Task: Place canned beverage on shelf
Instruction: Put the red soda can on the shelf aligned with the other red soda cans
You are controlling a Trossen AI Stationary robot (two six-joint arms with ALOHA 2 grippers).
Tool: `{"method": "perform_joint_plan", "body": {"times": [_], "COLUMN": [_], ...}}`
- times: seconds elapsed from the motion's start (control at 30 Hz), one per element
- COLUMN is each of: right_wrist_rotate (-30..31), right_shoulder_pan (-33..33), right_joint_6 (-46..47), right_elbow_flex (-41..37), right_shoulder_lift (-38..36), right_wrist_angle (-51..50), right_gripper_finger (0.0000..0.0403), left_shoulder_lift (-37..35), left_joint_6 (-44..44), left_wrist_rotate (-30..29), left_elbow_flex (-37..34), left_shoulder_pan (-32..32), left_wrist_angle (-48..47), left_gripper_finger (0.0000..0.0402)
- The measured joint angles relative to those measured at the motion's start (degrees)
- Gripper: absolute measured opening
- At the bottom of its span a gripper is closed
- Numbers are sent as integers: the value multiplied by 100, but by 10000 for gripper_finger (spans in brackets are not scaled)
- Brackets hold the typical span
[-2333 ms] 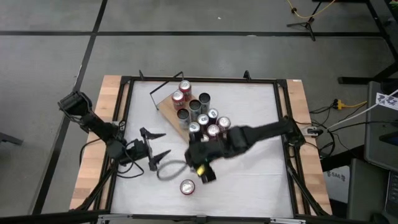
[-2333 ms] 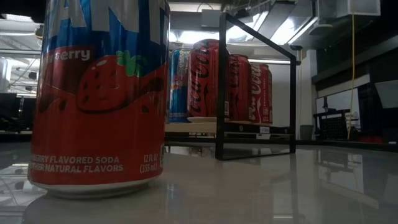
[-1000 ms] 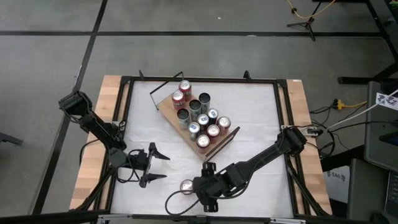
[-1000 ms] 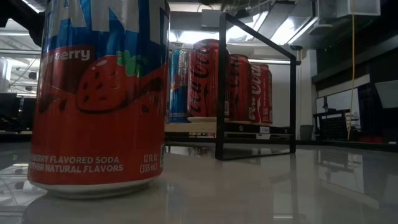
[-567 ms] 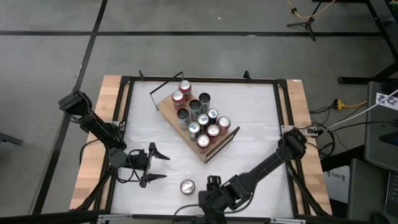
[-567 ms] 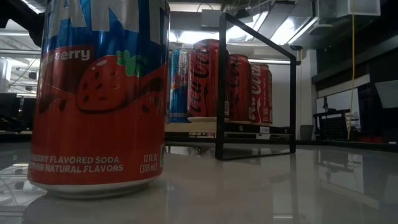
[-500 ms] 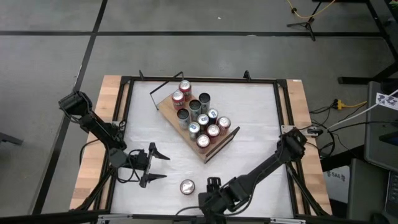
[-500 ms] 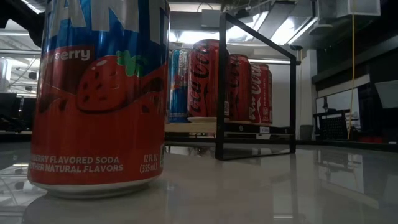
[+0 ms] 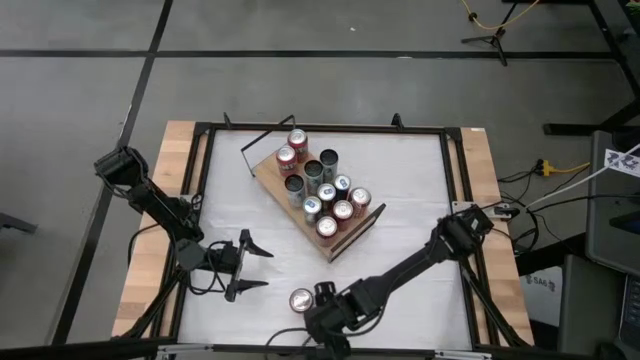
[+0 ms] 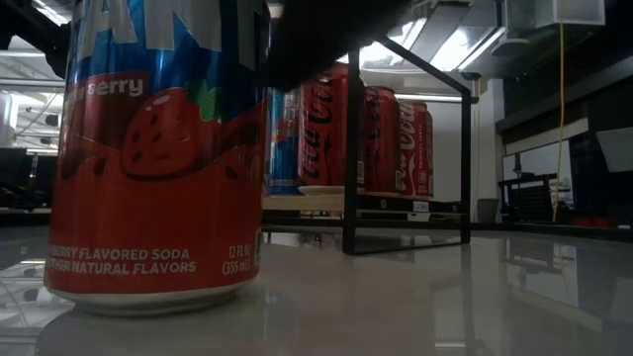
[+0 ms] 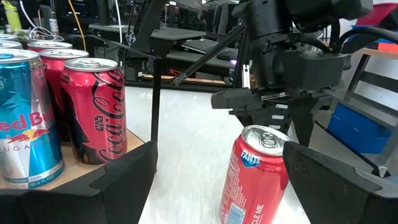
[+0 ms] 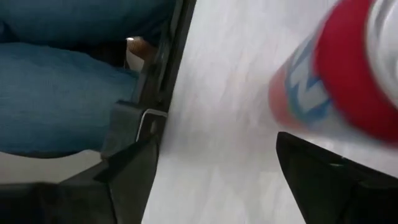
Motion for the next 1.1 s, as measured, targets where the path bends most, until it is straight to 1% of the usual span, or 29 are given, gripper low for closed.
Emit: {"method": "perform_joint_plan", "body": {"times": [0.17,0.47,0.6,0.8,0.97,1.1], "right_wrist_rotate": [-137,-135,-280,-325,-327,-327], "right_shoulder_pan": [-195,-513,-631,-662,-662,-663], "right_joint_6": [-584,-1250,-1636,-1907,-2146,-2183], "right_elbow_flex": [2,1,0,2,1,0], "right_shoulder_lift": [2,3,4,4,4,-11], "right_wrist_angle": [253,397,543,519,513,269], "right_gripper_finger": [317,317,317,317,317,317], "left_shoulder_lift": [0,0,0,0,0,0], "left_joint_6": [-2,-7,-15,-278,-304,-303], "left_wrist_rotate": [0,0,0,0,2,2], "left_elbow_flex": [0,0,1,0,0,1], "left_shoulder_pan": [-2,-2,-2,-17,-226,-368], "left_wrist_angle": [-2,-2,-2,1,-124,-120], "left_gripper_finger": [341,341,341,341,341,341]}}
